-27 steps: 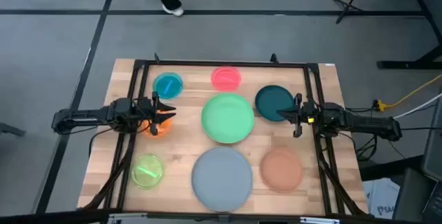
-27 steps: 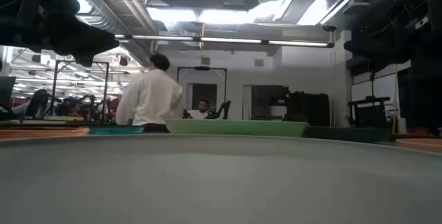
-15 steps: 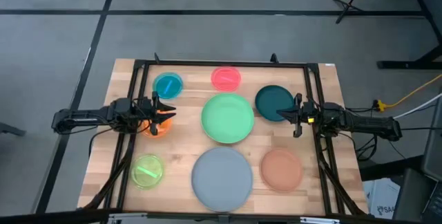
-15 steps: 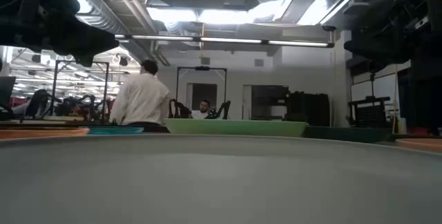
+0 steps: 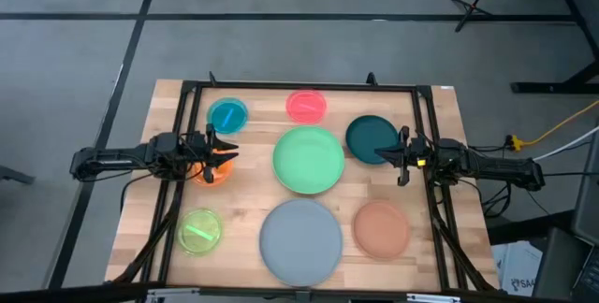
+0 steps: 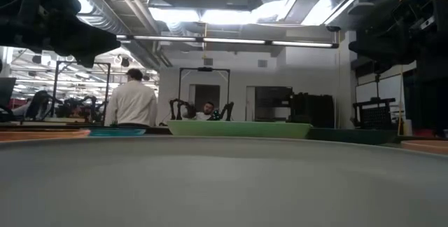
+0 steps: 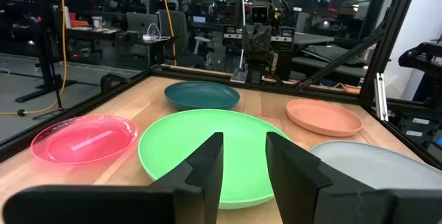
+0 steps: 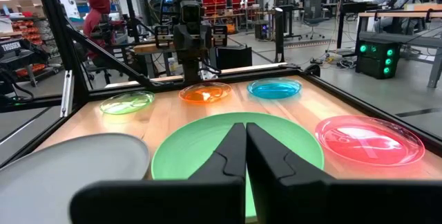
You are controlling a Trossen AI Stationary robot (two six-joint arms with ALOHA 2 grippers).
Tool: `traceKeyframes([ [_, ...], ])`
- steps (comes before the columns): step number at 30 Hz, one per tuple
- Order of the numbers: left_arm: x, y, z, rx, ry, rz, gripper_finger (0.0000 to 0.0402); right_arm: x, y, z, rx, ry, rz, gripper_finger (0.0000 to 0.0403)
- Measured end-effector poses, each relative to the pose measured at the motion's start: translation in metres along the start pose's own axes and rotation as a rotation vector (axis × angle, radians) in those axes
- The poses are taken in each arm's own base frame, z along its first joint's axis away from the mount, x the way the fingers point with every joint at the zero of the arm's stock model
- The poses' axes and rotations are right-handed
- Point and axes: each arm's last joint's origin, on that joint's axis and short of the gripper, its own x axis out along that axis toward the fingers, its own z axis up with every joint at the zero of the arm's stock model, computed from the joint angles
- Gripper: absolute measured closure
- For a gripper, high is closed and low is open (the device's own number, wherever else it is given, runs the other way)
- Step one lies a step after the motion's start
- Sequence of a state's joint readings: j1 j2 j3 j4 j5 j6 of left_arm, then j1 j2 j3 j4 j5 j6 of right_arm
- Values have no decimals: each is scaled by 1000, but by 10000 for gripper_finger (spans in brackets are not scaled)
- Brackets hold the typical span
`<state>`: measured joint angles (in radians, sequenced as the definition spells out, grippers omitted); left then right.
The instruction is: Stack plastic plates
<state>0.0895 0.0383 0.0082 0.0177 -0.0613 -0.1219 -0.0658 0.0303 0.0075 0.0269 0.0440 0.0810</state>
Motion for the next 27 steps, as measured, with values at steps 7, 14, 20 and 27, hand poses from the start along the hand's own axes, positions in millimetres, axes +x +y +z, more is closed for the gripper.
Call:
traceKeyframes([
  [7, 0, 0, 0, 0, 0, 0, 298, 0, 0, 0, 0, 0, 0, 398],
  [14, 0, 2, 8, 213, -82, 107, 298, 0, 0, 0, 0, 0, 0, 398],
  [20, -3, 1, 22, 240, -224, 135, 298, 0, 0, 0, 0, 0, 0, 398],
  [27, -7, 0, 35, 212, -366, 131, 298, 0, 0, 1, 6, -5, 1, 398],
])
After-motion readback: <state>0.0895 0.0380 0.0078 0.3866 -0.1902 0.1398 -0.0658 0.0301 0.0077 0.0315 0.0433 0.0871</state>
